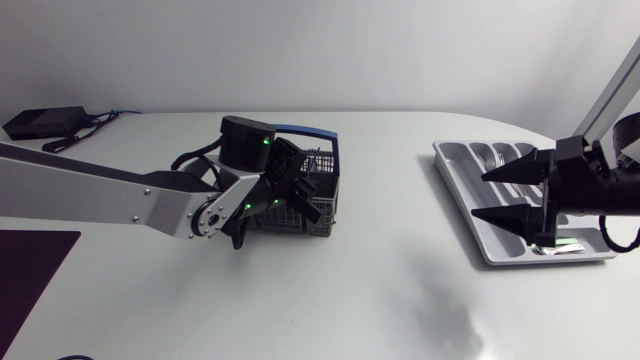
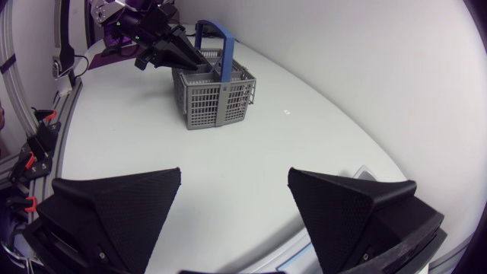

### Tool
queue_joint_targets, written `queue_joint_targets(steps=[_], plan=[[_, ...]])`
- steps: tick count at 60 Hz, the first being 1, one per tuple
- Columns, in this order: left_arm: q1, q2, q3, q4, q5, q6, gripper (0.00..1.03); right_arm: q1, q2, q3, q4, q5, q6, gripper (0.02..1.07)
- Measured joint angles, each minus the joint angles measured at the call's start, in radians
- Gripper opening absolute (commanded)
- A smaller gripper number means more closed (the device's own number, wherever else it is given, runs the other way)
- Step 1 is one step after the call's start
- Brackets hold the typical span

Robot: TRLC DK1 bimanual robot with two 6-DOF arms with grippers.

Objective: Unload the cutlery basket into the drawer organizer.

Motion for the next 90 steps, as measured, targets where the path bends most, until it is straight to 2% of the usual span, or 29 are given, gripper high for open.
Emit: queue_joint_targets(steps=[7, 11, 16, 21, 39, 43, 51, 60, 76, 90], plan=[[0.002, 0.018, 0.024, 0.03, -0.002, -0.006, 0.34, 0.033, -0.068, -0.092, 0.229, 0.024, 0.172, 1.03], [0.005, 0.023, 0.035, 0.048, -0.003, -0.007, 0.34, 0.073, -0.116, -0.153, 0.374, 0.076, 0.282, 1.03], [0.008, 0.026, 0.047, 0.052, -0.007, -0.01, 0.34, 0.135, -0.172, -0.219, 0.507, 0.179, 0.4, 1.03], [0.009, 0.045, 0.067, 0.057, -0.009, -0.01, 0.34, 0.189, -0.207, -0.26, 0.592, 0.216, 0.521, 1.03], [0.008, 0.138, 0.148, 0.085, -0.05, -0.011, 0.33, 0.307, -0.193, -0.261, 0.604, 0.256, 0.763, 1.03], [0.008, 0.15, 0.158, 0.095, -0.057, -0.014, 0.27, 0.336, -0.193, -0.261, 0.604, 0.301, 0.792, 1.03], [0.008, 0.159, 0.163, 0.103, -0.079, -0.026, 0.24, 0.384, -0.193, -0.261, 0.603, 0.36, 0.834, 1.03], [0.013, 0.157, 0.151, 0.127, -0.082, -0.033, 0.25, 0.399, -0.19, -0.261, 0.604, 0.377, 0.86, 1.03], [0.013, 0.04, 0.027, 0.144, -0.085, -0.04, 0.28, 0.426, -0.172, -0.261, 0.597, 0.424, 0.905, 1.02], [0.013, 0.018, 0.018, 0.148, -0.085, -0.051, 0.3, 0.428, -0.159, -0.261, 0.597, 0.43, 0.912, 1.02]])
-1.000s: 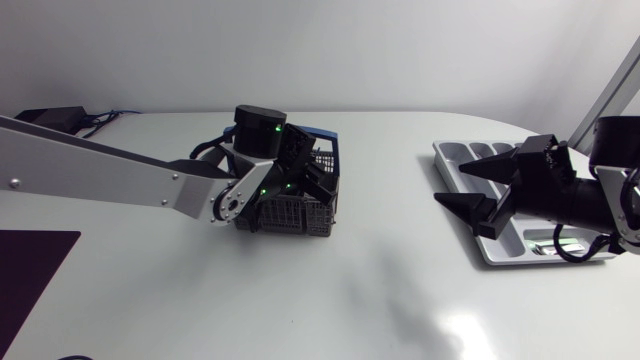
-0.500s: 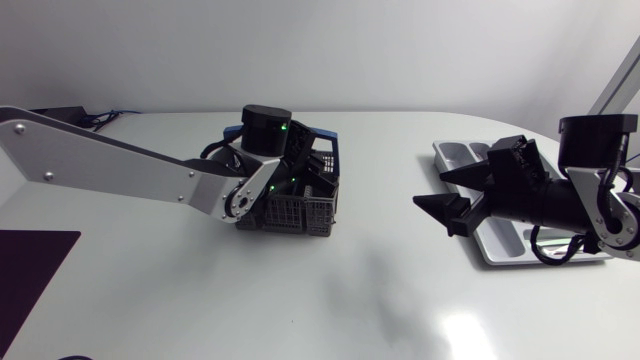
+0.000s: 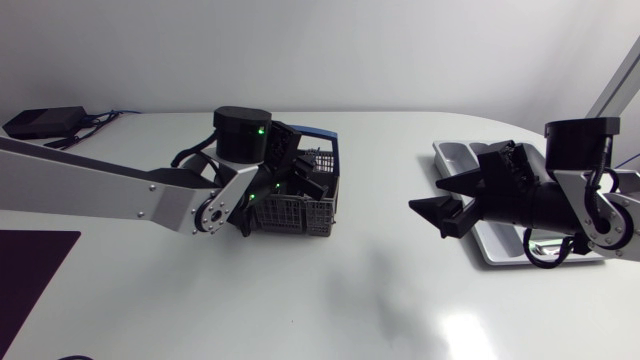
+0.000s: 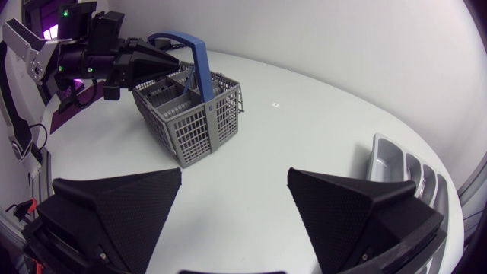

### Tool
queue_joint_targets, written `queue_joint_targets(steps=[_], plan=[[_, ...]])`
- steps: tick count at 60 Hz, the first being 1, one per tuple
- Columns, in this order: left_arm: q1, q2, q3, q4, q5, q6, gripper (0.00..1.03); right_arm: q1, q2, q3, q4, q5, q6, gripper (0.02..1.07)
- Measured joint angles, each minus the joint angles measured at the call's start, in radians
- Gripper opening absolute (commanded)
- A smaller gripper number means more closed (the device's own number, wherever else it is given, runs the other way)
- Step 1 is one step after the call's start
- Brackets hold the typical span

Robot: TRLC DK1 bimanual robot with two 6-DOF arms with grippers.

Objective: Unload the cutlery basket into the drawer organizer.

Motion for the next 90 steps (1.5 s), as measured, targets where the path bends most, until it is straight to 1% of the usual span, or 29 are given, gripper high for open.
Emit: queue_joint_targets(steps=[29, 42, 48, 53, 55, 62, 68, 80, 90], plan=[[-0.016, 0.096, 0.064, 0.006, -0.004, 0.0, 0.31, 0.0, 0.002, -0.001, 0.008, 0.0, 0.0, 1.02], [-0.016, 0.144, 0.117, 0.006, -0.03, 0.0, 0.3, 0.0, 0.009, -0.005, 0.016, 0.0, 0.0, 1.02], [-0.016, 0.164, 0.138, 0.008, -0.046, 0.0, 0.19, 0.0, 0.011, -0.011, 0.016, 0.0, 0.0, 1.02], [-0.02, 0.172, 0.139, 0.023, -0.056, 0.0, 0.07, 0.0, 0.013, -0.016, 0.016, 0.0, -0.001, 1.02], [-0.021, 0.174, 0.139, 0.033, -0.066, 0.001, 0.04, 0.0, 0.014, -0.016, 0.016, 0.0, 0.0, 1.02], [-0.029, 0.174, 0.137, 0.079, -0.082, 0.005, 0.04, 0.0, 0.014, -0.016, 0.016, 0.0, -0.001, 1.02], [-0.035, 0.171, 0.111, 0.117, -0.092, 0.011, 0.04, 0.005, 0.014, -0.016, 0.016, 0.0, -0.001, 1.02], [-0.055, 0.087, -0.018, 0.2, -0.104, 0.054, 0.04, 0.018, 0.014, -0.016, 0.016, 0.0, -0.001, 1.02], [-0.068, 0.035, -0.085, 0.232, -0.109, 0.064, 0.04, 0.023, 0.014, -0.016, 0.016, 0.0, -0.001, 1.02]])
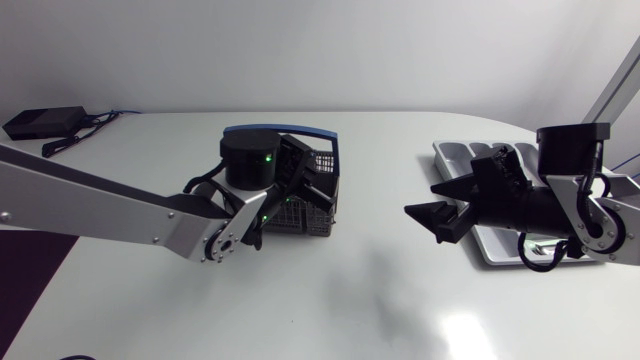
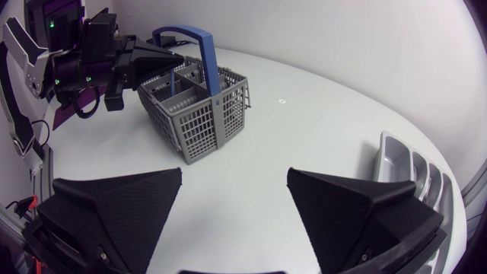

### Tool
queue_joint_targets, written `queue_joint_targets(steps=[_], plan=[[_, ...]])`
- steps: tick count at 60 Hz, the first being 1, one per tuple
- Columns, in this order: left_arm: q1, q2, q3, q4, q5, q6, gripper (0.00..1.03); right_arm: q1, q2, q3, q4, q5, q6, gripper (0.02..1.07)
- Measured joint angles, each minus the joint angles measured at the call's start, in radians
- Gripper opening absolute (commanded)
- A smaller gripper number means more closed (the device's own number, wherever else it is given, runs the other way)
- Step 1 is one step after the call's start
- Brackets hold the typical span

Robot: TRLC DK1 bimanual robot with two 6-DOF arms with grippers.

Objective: Unload the cutlery basket into the drawer organizer.

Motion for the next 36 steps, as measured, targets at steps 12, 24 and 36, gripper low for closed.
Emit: queue_joint_targets(steps=[12, 24, 36], plan=[[-0.021, -0.064, -0.059, 0.029, -0.022, 0.026, 0.04, 0.004, 0.0, -0.025, 0.0, 0.0, 0.0, 1.01], [-0.048, -0.121, -0.092, 0.044, -0.035, 0.064, 0.04, 0.012, -0.001, -0.031, 0.0, 0.025, 0.0, 1.02], [-0.054, -0.235, -0.092, 0.043, -0.037, 0.1, 0.04, 0.076, -0.002, -0.031, 0.0, 0.126, -0.005, 1.02]])
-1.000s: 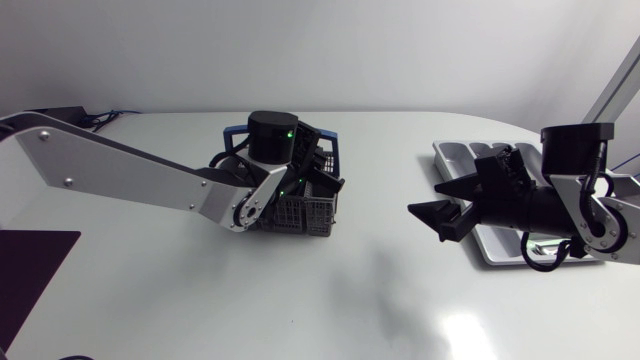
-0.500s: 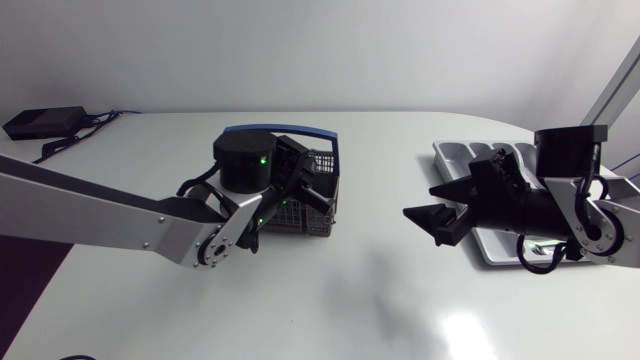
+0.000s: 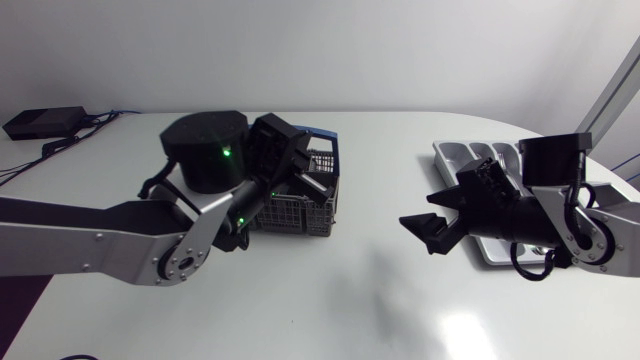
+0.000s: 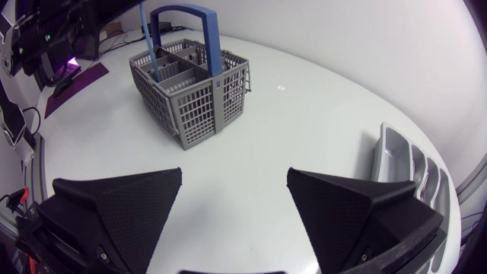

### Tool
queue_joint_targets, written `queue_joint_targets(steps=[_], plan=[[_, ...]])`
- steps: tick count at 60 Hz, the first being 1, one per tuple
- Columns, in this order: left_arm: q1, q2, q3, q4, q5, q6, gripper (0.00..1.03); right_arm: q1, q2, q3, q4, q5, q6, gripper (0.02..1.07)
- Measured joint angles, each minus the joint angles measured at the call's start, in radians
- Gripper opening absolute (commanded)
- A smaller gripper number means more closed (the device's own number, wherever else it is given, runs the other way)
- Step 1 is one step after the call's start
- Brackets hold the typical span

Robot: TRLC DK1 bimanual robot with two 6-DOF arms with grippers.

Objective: Unload the cutlery basket into the drawer organizer.

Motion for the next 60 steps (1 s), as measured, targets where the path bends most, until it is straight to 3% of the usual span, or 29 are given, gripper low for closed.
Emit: queue_joint_targets(steps=[8, 25, 34, 42, 53, 60], plan=[[-0.002, -0.108, 0.012, -0.051, -0.003, 0.013, 0.04, 0.05, -0.012, 0.0, 0.0, 0.051, -0.019, 1.01], [-0.003, -0.261, 0.109, -0.333, 0.011, -0.068, 0.04, 0.079, -0.075, 0.034, -0.059, 0.051, -0.026, 1.02], [0.032, -0.27, 0.171, -0.497, 0.116, -0.178, 0.04, 0.083, -0.147, 0.076, -0.07, -0.005, -0.014, 1.02], [0.103, -0.27, 0.227, -0.634, 0.261, -0.306, 0.04, 0.104, -0.167, 0.137, -0.076, -0.035, 0.013, 1.02], [0.172, -0.243, 0.319, -0.715, 0.426, -0.459, 0.04, 0.183, -0.094, 0.232, -0.084, -0.087, 0.087, 0.99], [0.19, -0.212, 0.35, -0.732, 0.483, -0.512, 0.04, 0.224, -0.03, 0.277, -0.092, -0.113, 0.122, 0.97]])
